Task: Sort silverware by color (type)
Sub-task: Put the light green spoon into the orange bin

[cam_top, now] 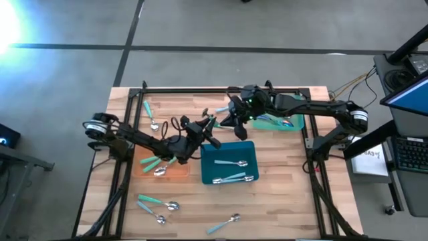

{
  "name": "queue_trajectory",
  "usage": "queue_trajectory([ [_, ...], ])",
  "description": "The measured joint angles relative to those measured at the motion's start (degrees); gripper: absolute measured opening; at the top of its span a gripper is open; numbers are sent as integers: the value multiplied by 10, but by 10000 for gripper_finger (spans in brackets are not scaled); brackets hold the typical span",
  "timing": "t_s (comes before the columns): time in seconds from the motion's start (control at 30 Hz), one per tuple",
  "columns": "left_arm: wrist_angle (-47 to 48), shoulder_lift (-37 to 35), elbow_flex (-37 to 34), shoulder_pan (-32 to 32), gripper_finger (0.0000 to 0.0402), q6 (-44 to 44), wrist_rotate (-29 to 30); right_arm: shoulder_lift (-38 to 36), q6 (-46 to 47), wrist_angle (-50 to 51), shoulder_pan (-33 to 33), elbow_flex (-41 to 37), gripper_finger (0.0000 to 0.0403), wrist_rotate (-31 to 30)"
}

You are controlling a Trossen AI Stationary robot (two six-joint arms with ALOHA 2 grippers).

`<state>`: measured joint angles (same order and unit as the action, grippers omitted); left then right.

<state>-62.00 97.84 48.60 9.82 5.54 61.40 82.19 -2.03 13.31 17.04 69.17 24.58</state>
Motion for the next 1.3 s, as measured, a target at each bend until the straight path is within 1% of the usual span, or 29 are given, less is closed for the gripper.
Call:
queue_trajectory([
  [0.13,47,-6,0,6,21,-8,-3,-8,-16,62,5,4,25,-4],
  [0.27,139,-24,0,21,21,-62,-12,-15,-22,131,6,7,58,-7],
  [0.37,221,-35,0,33,21,-116,-48,-15,-22,176,6,7,87,-7],
  [0.43,279,-46,0,41,21,-152,-85,-15,-16,198,6,7,103,-13],
  [0.57,413,-79,1,53,21,-227,-151,-15,-16,236,6,7,122,-55],
  [0.67,523,-107,1,62,21,-268,-187,-15,-17,249,6,7,126,-92],
  [0.77,639,-140,1,70,21,-322,-216,-15,-23,260,6,7,125,-112],
  [0.9,776,-186,4,78,21,-385,-238,-15,-23,259,6,7,118,-112],
  [1.0,859,-219,4,81,21,-421,-250,-12,-21,259,6,7,112,-112],
  [1.07,920,-238,5,82,21,-442,-271,-10,-17,259,6,7,109,-118],
  [1.23,1093,-250,5,82,21,-519,-328,-7,-16,265,6,4,103,-162],
  [1.3,1144,-247,5,82,21,-545,-340,-7,-16,268,6,0,102,-190],
])
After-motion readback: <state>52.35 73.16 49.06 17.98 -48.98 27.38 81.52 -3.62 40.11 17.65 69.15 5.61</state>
